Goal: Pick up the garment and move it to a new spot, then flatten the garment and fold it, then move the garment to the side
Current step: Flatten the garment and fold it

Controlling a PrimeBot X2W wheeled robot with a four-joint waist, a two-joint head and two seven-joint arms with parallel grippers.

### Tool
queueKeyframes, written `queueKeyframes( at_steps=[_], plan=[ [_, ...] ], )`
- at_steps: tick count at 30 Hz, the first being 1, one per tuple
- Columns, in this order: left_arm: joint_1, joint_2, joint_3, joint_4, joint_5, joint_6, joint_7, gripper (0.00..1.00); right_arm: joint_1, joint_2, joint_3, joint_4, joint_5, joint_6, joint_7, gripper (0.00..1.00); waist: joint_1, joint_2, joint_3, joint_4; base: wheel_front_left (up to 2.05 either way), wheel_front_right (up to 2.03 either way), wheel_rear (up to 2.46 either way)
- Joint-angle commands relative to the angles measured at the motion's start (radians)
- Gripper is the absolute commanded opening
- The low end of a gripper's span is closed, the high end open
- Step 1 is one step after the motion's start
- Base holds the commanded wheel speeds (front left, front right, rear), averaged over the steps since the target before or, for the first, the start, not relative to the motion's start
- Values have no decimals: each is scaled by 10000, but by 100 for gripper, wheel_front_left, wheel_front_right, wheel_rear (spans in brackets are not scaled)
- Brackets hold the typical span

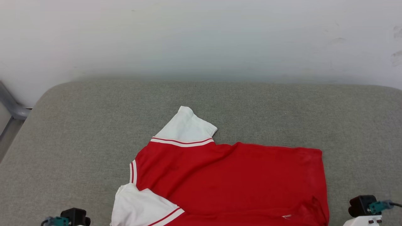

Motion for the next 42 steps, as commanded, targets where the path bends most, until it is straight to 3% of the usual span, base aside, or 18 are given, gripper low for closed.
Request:
queueKeyframes(
  at_steps=[1, 4, 5, 6, 7, 8, 12, 17, 18, 27, 34, 42],
  plan=[
    [-202, -99, -46, 158, 94, -70, -153, 0, 244, 98, -162, 108, -76, -4, -140, 0, 1, -1, 30, 36, 0, 0, 0],
    [-355, -274, -191, 418, 184, -115, -197, 4, 427, 257, -304, 239, -162, -4, -239, 0, 1, -1, 63, 48, 0, 0, 0],
    [-456, -376, -240, 542, 155, -152, -219, 25, 482, 354, -395, 258, -160, -4, -352, 0, 1, -1, 79, 51, 0, 0, 0],
    [-515, -459, -324, 687, 97, -227, -149, 30, 541, 415, -493, 297, -209, -4, -471, 48, 1, -1, 98, 45, 0, 0, 0],
    [-600, -498, -356, 828, 126, -297, -155, 43, 619, 461, -524, 337, -250, -4, -570, 100, 1, -1, 116, 42, 0, 0, 0],
    [-845, -590, -371, 1041, 204, -379, -320, 100, 617, 605, -628, 276, -299, -4, -1022, 100, 1, -1, 142, 26, 0, 0, 0],
    [-1048, -621, -369, 1197, 370, -402, -539, 100, 571, 702, -562, 116, -333, -3, -1818, 100, 1, -1, 147, -32, 0, 0, 0],
    [-1432, -517, -224, 885, 1110, -202, -1503, 100, 166, 885, -700, -241, -670, -4, -3994, 100, 1, -1, 99, -156, 0, 0, 0],
    [-1432, -517, -224, 885, 1110, -202, -1503, 100, 166, 885, -700, -241, -670, -4, -3994, 100, 1, -1, 99, -156, 0, 0, 0],
    [-2207, -716, -17, 279, 2518, 118, -3654, 100, -525, 1220, -1062, -919, -1735, -4, -6096, 100, 1, -1, 234, -377, 0, 0, 0],
    [-3158, -804, 62, 135, 3351, 28, -4994, 100, -1287, 1488, -1016, -1938, -2357, -4, -6546, 100, 1, -1, 1277, -695, 0, 0, 0],
    [-5152, -706, 176, 777, 3392, -477, -5001, 100, -2073, 1809, -1003, -2884, -2739, -4, -6405, 100, 1, -1, 2890, -1106, 0, 0, 0]
  ],
)
